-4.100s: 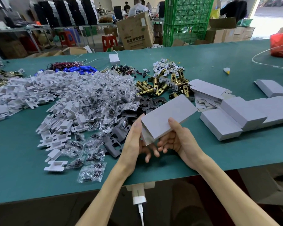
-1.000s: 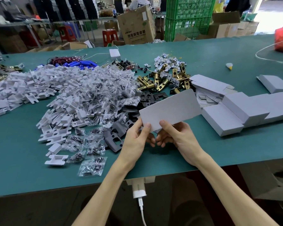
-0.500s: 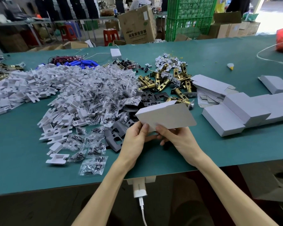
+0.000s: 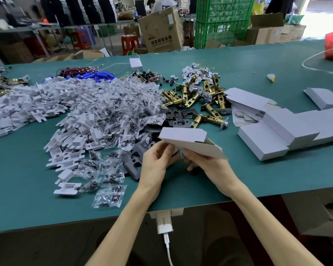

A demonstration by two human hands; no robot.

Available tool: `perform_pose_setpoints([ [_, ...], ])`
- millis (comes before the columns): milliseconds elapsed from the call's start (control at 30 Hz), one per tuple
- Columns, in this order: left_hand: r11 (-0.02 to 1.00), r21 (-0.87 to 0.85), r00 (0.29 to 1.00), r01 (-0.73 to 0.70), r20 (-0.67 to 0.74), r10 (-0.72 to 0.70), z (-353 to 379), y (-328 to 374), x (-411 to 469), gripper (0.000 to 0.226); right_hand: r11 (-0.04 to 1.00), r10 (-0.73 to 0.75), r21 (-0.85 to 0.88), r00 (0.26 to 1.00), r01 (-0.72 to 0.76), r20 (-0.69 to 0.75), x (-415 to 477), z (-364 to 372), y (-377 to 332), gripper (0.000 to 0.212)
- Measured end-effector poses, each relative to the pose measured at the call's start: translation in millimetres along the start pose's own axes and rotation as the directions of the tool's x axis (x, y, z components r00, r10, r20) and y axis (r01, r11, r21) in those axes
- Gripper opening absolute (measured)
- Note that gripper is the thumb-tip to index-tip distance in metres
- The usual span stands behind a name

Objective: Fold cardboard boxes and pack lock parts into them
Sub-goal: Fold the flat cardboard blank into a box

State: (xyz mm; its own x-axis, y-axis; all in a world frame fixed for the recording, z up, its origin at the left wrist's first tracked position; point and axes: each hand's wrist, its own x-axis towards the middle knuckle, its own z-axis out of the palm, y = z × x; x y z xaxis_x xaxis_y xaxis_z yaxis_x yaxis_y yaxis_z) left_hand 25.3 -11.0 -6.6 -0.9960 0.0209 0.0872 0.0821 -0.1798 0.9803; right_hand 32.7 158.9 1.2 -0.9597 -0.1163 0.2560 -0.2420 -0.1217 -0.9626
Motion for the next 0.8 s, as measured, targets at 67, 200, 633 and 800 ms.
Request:
perform_pose_setpoints([
  [67,1.000,0.022,1.000,0.013,0.021,-0.014,-1,0,0,0.028,0.998,-0.030,-0.055,1.000,0.030,0.008,0,1,1,0.034],
  [200,0.998,0.050,0.997,0.036,0.070,-0.040,-1,2,-1,0.029,0.983,-0.037,-0.181,0.999,0.037,0.004,0,4,2,0.028],
  [633,1.000,-0.003,0.997,0.011,0.071,-0.010,4,15,-9,0.042,0.931,-0.028,-0.353,0.982,0.094,0.189,-1,-1,6,0.056],
  [800,0.999,0.041,0.999,0.017,0.044,-0.019,5,10,-7,0.056,0.971,-0.012,-0.239,0.999,0.023,0.045,-1,3,3,0.017],
])
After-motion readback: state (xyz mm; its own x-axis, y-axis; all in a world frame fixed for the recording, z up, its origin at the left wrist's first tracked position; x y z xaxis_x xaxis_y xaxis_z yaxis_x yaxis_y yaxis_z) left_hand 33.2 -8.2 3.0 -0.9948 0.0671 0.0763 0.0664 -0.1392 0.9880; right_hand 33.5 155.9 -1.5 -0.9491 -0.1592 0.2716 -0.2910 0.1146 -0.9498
